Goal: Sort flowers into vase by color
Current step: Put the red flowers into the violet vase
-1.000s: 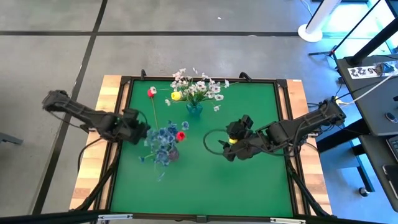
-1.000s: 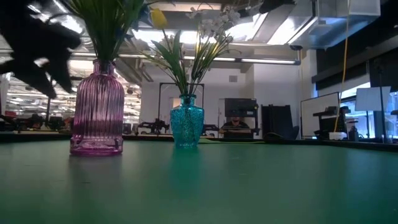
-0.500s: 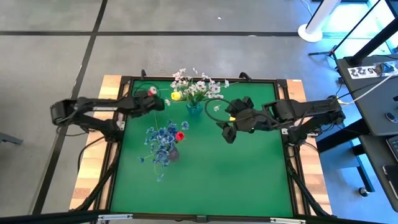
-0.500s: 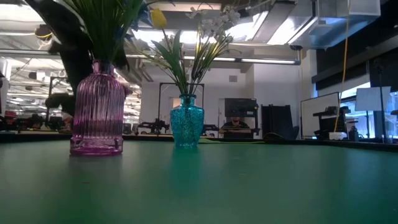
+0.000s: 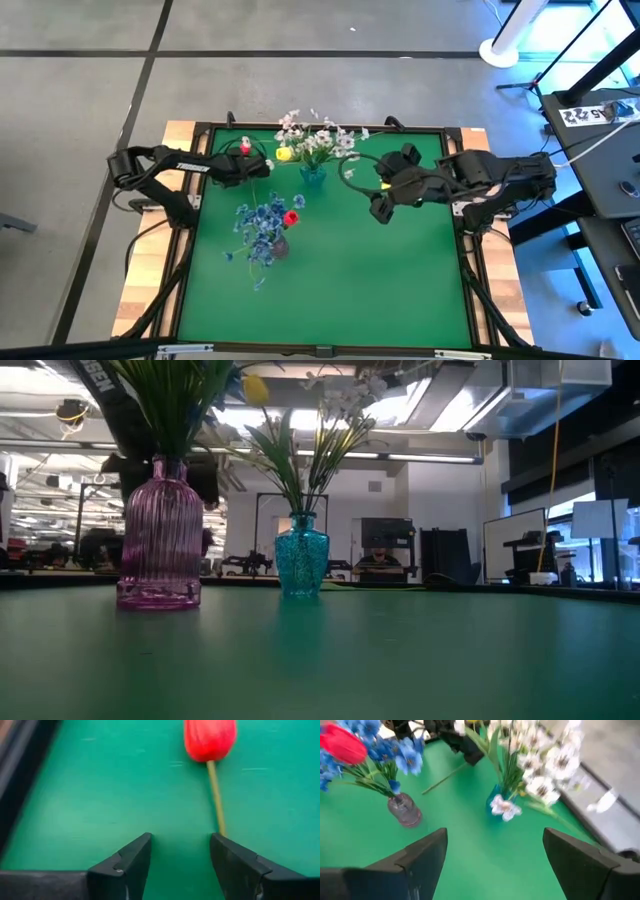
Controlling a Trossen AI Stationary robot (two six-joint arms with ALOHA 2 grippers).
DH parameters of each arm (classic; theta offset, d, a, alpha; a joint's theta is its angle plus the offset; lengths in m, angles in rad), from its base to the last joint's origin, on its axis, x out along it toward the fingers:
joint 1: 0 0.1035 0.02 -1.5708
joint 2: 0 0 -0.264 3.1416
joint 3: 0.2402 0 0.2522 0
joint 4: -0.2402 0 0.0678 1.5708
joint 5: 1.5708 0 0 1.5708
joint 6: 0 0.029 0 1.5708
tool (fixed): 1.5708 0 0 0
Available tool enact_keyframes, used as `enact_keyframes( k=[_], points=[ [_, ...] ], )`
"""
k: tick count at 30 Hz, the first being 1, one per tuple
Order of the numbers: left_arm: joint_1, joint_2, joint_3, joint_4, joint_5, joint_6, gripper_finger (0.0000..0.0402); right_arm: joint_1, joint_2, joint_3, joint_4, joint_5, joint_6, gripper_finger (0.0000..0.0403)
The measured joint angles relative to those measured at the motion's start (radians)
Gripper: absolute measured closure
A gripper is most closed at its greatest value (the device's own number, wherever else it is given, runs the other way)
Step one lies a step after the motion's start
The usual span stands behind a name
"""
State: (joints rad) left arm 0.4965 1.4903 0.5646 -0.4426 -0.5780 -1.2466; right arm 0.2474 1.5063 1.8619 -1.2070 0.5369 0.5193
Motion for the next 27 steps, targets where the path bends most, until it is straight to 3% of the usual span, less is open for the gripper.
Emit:
enact_keyframes(
  k=[4,8,14,22,27],
  points=[
    [-0.021,-0.083,0.031,-0.014,0.043,0.016,0.0222,-0.014,0.000,0.049,-0.041,0.036,-0.034,0.0077],
    [-0.008,-0.106,0.031,0.014,-0.007,-0.018,0.0223,-0.044,-0.002,0.079,-0.120,0.055,-0.046,0.0077],
    [0.030,0.008,0.031,0.249,0.000,0.070,0.0222,-0.102,0.000,0.078,-0.196,0.029,-0.054,0.0077],
    [0.035,0.176,0.037,0.306,-0.074,-0.039,0.0223,-0.139,-0.003,0.078,-0.262,-0.040,-0.072,0.0077],
    [0.028,0.183,0.035,0.320,-0.075,-0.032,0.0271,-0.138,-0.008,0.077,-0.262,-0.041,-0.108,0.0077]
  ],
)
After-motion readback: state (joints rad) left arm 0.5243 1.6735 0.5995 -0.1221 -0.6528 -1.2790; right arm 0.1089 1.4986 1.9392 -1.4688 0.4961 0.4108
